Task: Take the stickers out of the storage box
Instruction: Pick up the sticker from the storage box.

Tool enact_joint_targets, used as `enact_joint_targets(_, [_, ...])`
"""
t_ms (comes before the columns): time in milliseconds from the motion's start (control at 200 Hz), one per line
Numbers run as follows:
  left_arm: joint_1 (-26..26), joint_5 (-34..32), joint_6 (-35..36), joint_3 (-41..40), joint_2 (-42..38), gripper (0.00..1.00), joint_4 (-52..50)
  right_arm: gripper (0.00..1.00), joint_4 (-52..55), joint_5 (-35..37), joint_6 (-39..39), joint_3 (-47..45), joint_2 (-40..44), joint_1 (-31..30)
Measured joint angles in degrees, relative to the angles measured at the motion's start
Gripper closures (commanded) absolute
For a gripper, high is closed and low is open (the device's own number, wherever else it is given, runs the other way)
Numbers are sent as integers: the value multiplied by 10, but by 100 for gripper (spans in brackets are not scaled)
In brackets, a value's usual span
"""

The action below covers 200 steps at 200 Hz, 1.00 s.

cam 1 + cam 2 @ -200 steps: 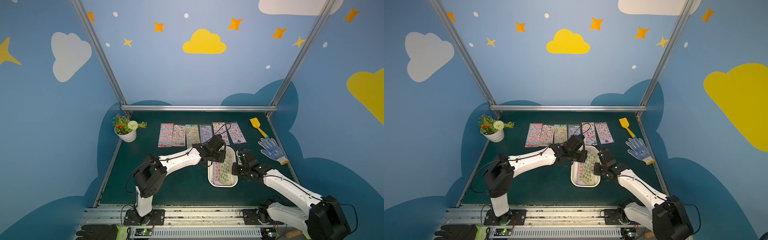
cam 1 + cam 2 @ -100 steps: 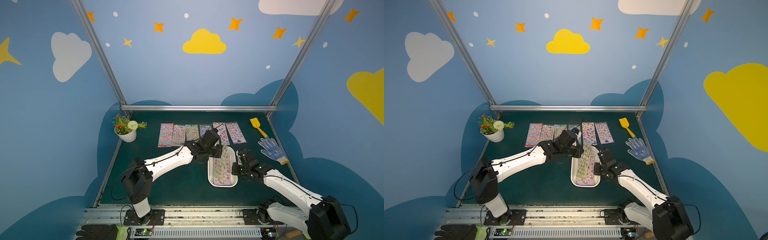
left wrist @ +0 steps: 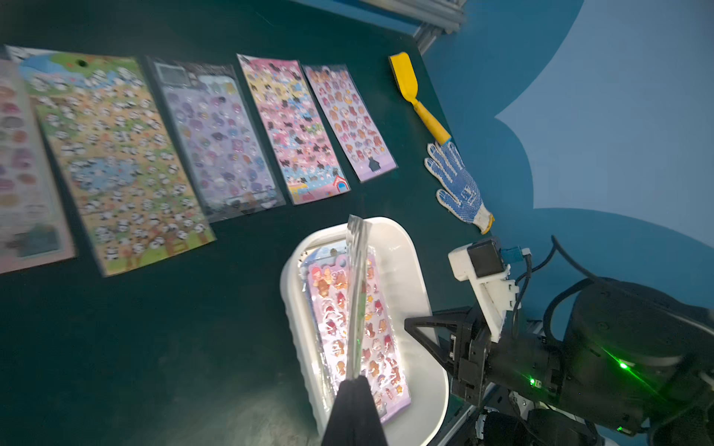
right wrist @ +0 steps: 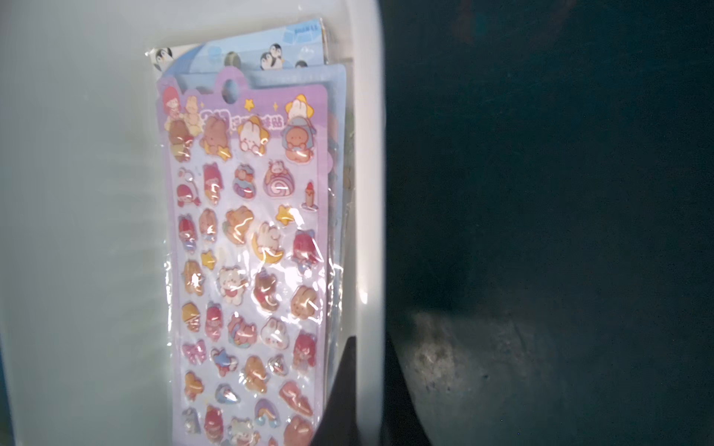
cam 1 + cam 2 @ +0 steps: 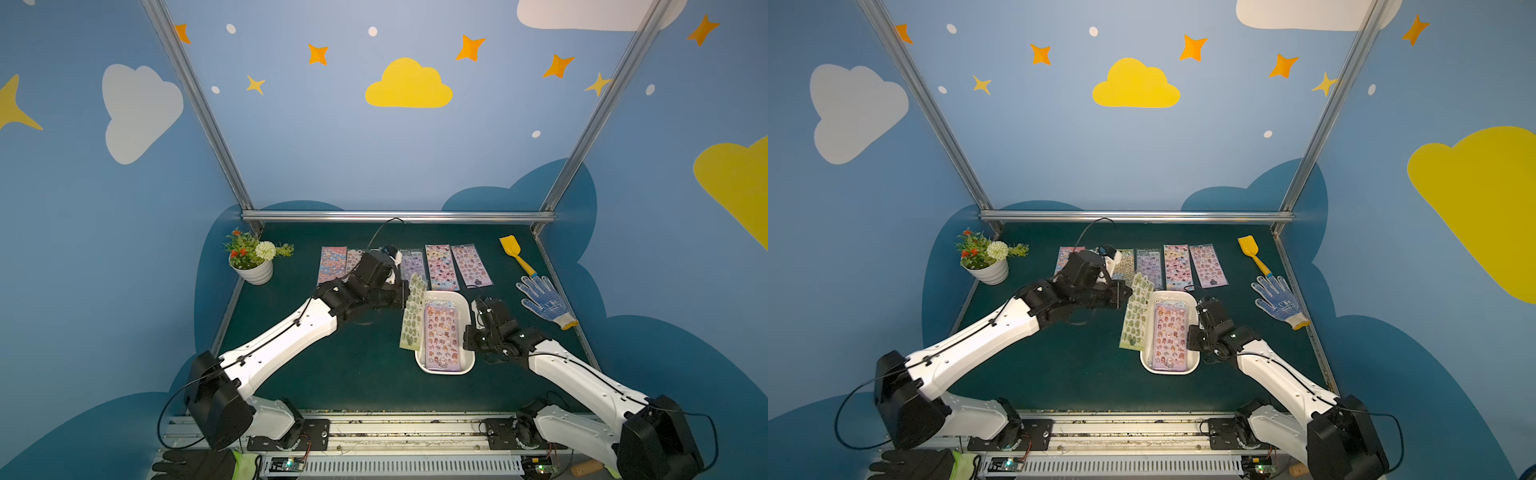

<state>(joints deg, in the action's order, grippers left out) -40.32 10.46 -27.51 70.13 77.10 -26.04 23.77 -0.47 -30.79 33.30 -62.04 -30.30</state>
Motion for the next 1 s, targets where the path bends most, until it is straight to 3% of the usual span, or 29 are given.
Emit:
enact_joint_targets(275, [163, 62, 48, -64, -129, 97, -81, 100, -13, -34, 11, -12, 12, 0])
enact_joint_targets(576, [329, 164, 133, -75, -163, 97, -162, 100, -25, -66, 12, -28, 56, 0])
enact_joint_targets(791, [367, 161, 187, -97, -134, 97, -176, 100, -32, -92, 12, -38, 75, 0])
enact_joint_targets(1001, [408, 150, 240, -99, -49, 97, -180, 100, -35, -118, 12, -46, 87, 0])
